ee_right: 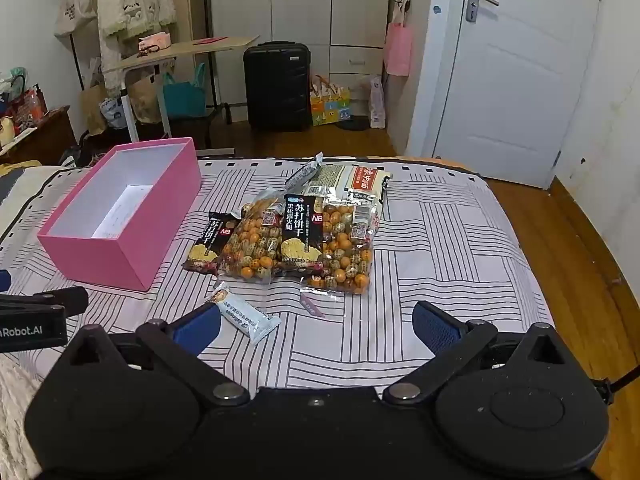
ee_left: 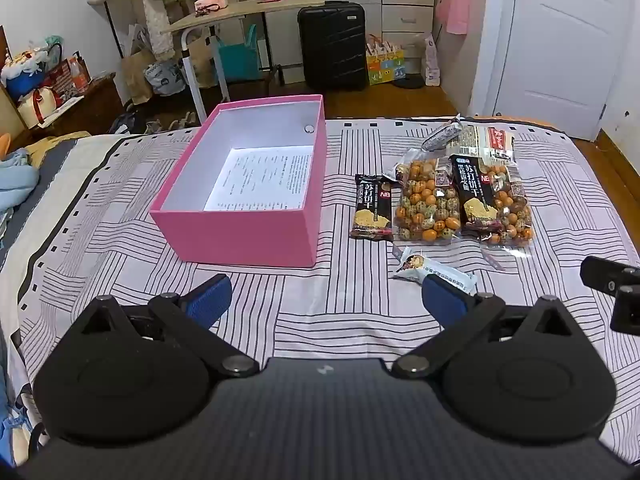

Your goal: Organize snacks

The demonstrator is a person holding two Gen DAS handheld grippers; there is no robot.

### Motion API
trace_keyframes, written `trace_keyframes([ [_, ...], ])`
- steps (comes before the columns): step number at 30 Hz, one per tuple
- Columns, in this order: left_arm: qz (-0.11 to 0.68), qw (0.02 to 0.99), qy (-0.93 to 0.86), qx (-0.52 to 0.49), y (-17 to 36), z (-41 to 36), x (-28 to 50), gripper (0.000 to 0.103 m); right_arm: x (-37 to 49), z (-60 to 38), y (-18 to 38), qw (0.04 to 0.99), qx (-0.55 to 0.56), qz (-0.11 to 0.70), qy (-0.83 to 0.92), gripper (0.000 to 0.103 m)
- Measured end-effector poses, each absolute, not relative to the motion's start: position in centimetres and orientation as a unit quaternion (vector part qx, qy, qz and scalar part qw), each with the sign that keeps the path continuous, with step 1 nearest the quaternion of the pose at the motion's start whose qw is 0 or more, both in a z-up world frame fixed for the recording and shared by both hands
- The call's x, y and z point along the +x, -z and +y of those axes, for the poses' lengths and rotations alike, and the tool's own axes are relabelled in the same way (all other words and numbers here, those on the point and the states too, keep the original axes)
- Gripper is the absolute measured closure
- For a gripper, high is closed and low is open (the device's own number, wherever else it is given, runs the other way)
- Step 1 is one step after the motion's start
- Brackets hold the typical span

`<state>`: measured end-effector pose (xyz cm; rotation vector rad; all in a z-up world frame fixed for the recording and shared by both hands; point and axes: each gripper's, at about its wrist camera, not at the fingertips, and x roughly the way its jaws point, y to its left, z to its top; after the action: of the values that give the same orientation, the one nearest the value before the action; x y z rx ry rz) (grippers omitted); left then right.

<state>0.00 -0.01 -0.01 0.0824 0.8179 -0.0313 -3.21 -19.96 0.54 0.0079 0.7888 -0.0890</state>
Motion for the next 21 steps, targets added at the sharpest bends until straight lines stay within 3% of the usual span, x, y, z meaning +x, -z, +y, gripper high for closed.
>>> trace_keyframes([
  [21, 0.386, 0.921, 0.007, 0.044, 0.80, -0.09, -0.03, 0.000, -3.50, -20.03, -0.14, 0.926, -0.009, 0.374, 0.059, 0.000],
])
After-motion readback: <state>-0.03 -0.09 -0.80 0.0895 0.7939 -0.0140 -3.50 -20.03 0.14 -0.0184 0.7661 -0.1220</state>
